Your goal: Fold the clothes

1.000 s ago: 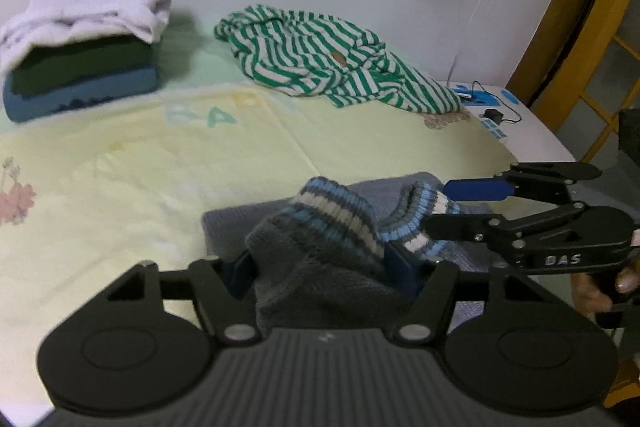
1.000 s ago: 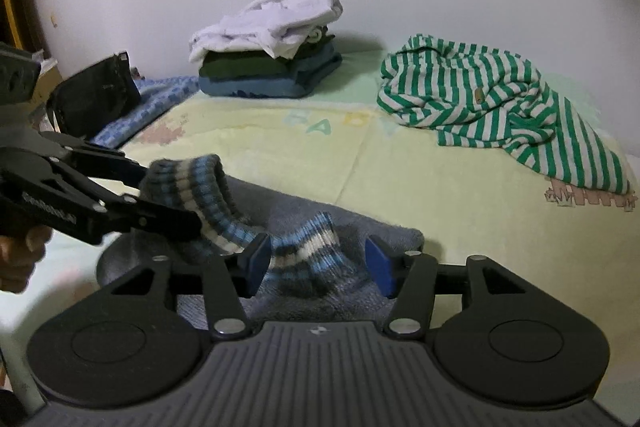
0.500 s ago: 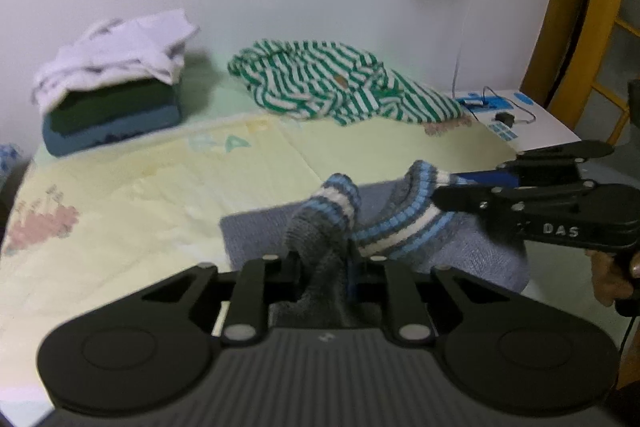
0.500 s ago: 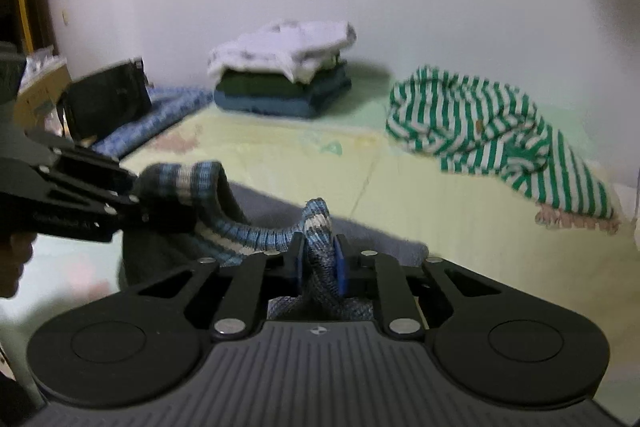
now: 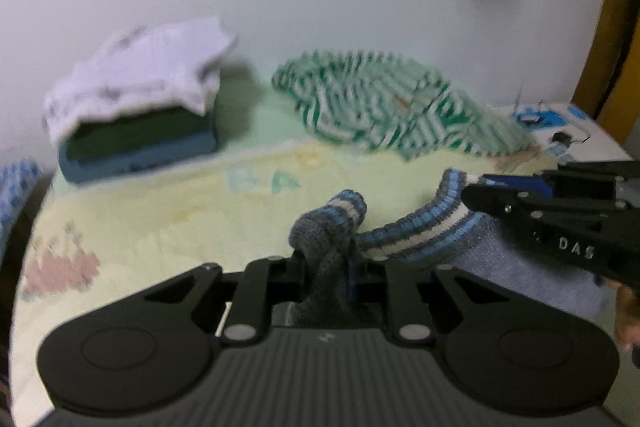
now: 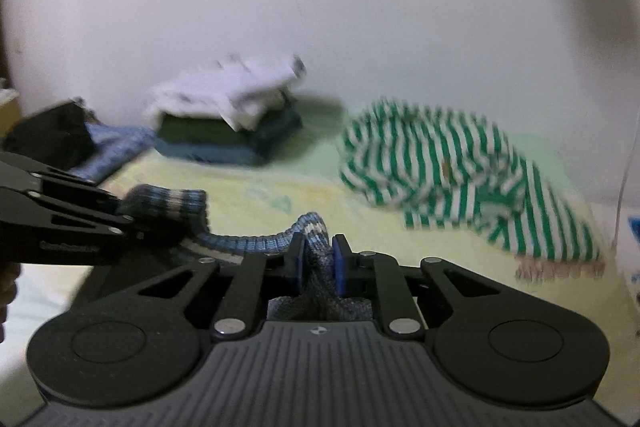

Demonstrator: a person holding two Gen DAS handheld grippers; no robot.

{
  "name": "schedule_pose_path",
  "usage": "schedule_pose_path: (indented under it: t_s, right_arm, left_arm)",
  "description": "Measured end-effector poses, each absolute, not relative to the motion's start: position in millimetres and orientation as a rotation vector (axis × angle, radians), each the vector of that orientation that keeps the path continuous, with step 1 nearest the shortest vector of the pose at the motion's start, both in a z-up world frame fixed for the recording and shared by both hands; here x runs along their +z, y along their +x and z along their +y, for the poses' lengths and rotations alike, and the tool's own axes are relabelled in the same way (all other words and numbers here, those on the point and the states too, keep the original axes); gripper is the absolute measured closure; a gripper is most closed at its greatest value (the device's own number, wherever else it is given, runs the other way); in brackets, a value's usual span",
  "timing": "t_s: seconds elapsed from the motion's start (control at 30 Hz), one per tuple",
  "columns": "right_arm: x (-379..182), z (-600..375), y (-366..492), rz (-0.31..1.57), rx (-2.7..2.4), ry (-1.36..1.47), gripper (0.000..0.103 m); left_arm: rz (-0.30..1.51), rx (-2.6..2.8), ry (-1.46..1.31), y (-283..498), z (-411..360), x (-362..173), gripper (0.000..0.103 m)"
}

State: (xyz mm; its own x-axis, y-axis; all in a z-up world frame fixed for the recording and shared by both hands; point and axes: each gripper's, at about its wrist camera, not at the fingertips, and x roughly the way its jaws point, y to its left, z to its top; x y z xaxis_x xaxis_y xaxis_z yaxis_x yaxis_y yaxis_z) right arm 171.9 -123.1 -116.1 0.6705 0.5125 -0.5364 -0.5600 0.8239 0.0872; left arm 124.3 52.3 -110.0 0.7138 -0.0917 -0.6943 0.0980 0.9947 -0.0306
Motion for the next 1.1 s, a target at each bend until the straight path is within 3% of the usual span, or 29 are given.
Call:
schedule_pose_path:
  t_s: [0.17, 0.27, 0.33, 0.37, 0.6, 0.73, 0.8, 0.9, 1.0, 1.1]
  right_arm:
    - [-153, -118, 182, 0.665, 0.579, -0.095, 0.084]
    - [-153, -124, 183, 0.675, 0.558, -0.074, 0.071]
    - [-149, -129, 182, 0.676, 0.542, -0.063, 0.059]
    - [-146, -132, 181, 0.676, 0.534, -0.058, 0.058]
    - [-104, -150, 158, 0.582, 0.503, -0.003, 0.065]
    - [-94, -144, 142, 0.598, 0.647, 0.047, 0.067]
    - [-95, -135, 133, 0.619, 0.73, 0.046, 0.068]
    - [-104, -124, 128, 0.642, 0.754, -0.029, 0.068]
    - [-109, -126, 131, 0.642, 0.711, -0.077, 0.068]
    - [-112, -133, 137, 0.673, 0.718, -0.063, 0.068]
  left_arm:
    - [0.787, -0.075, 0.012, 127, 54, -134, 0.065]
    - [0.783, -0.068, -0.003, 127, 60, -134, 0.052]
    - [0.788, -0.069, -0.03, 129, 68, -133, 0.049]
    - [0.79, -0.068, -0.04, 130, 72, -131, 0.049]
    - [0.733, -0.029, -0.108, 113, 102, -104, 0.044]
    - [0.714, 0.016, -0.114, 107, 110, -89, 0.055]
    - [0.708, -0.003, -0.113, 99, 108, -83, 0.055]
    - [0.693, -0.052, -0.083, 77, 96, -79, 0.053]
    - [0.72, -0.106, -0.084, 59, 85, -85, 0.041]
    - [0.769, -0.123, -0.106, 52, 75, -99, 0.041]
